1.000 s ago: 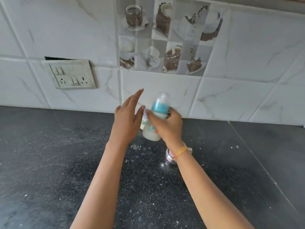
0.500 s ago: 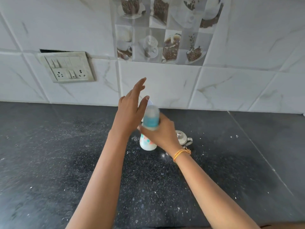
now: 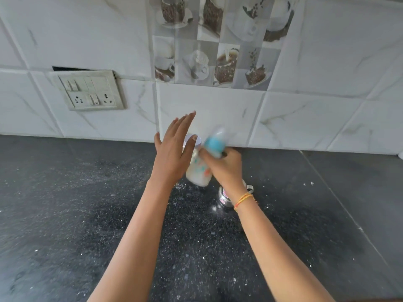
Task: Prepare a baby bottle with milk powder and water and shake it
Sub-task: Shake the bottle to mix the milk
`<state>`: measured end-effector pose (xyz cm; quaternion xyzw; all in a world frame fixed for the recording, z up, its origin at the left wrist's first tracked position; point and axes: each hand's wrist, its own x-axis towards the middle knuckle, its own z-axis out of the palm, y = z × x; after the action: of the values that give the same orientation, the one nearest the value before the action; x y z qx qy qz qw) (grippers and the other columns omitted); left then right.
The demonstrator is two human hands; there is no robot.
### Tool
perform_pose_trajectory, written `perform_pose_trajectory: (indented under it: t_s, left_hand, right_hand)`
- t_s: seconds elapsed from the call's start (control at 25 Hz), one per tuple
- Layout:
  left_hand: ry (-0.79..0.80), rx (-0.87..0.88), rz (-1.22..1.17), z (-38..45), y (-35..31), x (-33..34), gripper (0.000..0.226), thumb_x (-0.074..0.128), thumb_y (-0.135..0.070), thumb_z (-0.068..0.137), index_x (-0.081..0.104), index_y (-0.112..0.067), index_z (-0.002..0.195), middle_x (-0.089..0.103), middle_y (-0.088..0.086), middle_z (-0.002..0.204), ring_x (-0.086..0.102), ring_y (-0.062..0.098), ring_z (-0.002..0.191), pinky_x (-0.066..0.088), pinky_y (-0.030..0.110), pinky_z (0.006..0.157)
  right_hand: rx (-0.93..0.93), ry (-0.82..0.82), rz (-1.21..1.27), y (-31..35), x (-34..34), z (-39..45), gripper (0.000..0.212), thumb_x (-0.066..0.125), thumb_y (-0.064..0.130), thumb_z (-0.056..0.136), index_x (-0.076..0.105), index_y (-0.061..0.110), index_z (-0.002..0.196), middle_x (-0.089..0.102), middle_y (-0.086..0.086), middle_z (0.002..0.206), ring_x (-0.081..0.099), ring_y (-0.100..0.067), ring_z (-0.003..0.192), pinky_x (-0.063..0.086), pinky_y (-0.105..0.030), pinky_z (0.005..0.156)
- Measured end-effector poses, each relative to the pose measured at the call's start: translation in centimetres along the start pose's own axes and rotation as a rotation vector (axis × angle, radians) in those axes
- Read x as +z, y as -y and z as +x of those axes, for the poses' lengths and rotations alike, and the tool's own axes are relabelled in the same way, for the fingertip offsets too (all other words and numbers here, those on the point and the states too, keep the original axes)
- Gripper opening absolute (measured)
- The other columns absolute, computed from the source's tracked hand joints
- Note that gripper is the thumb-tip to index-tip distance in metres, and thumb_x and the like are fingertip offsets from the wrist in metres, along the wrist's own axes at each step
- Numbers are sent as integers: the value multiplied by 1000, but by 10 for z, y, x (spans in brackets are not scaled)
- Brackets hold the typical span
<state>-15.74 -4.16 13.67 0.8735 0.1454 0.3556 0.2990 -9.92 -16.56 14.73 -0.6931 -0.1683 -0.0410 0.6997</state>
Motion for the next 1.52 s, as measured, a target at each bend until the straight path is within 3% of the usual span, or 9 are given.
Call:
perform_pose_trajectory:
  t_s: [0.16,0.32,0.72,0.88,1.0,1.16,1.32,1.44,1.52]
  left_hand:
    - [-24,-14,-26,4,4,-2,47,30,-40,104,23,-43,150,32,-8,157,19,12,149,6,57,117]
    - [-2,-7,-26,7,6,0,48,28,-41,103,23,-41,150,34,-6,156,22,14,148,9,59,116]
    - [-31,-28,-48,15,16,3,47,28,-42,103,27,-40,149,41,-4,152,34,18,143,14,61,115]
    - [-33,-28,-50,16,18,4,46,27,-44,102,28,-40,148,44,-3,150,37,18,141,19,62,113]
    - [-36,-39,-55,16,19,5,44,30,-40,104,28,-40,148,44,-4,150,37,18,141,16,60,115]
    - [-16,-18,-62,17,15,10,45,30,-41,102,31,-37,148,46,-2,148,39,19,140,21,62,112]
    - [-41,-40,-99,17,14,7,44,30,-40,104,33,-36,147,48,-4,146,46,20,132,22,60,113]
    - [-51,-21,-117,16,10,6,46,29,-44,102,35,-33,146,51,-6,143,49,17,129,28,60,109]
    - [-47,-18,-122,18,7,8,46,29,-43,102,36,-33,146,51,-7,143,49,16,129,29,60,109]
  right_hand:
    - [-92,-313,253,10,-6,13,12,76,17,78,65,21,78,69,10,72,68,-2,64,55,-30,62]
    - [-93,46,-1,12,1,0,20,80,34,68,67,19,69,68,7,59,65,-6,54,56,-34,57]
    - [-427,-211,306,42,1,4,27,77,29,68,63,19,90,71,0,81,68,-13,74,58,-36,73]
    - [-234,-30,-54,30,3,6,33,79,43,59,65,19,76,69,9,67,63,-3,60,53,-27,62]
    - [-349,-237,267,25,1,14,20,78,28,67,66,22,82,71,10,77,68,-7,72,55,-27,70]
    - [-50,124,-126,8,8,7,32,81,40,65,68,15,81,70,4,70,66,-7,60,55,-32,61]
    - [-154,-301,393,24,1,17,34,75,25,74,62,7,100,71,-3,85,69,-11,75,57,-31,72]
    - [29,115,-29,21,-1,23,22,81,29,70,68,15,80,68,6,69,64,-5,59,51,-29,66]
    - [-9,34,-11,29,-4,28,16,80,23,74,64,20,74,68,9,67,64,-3,59,51,-28,64]
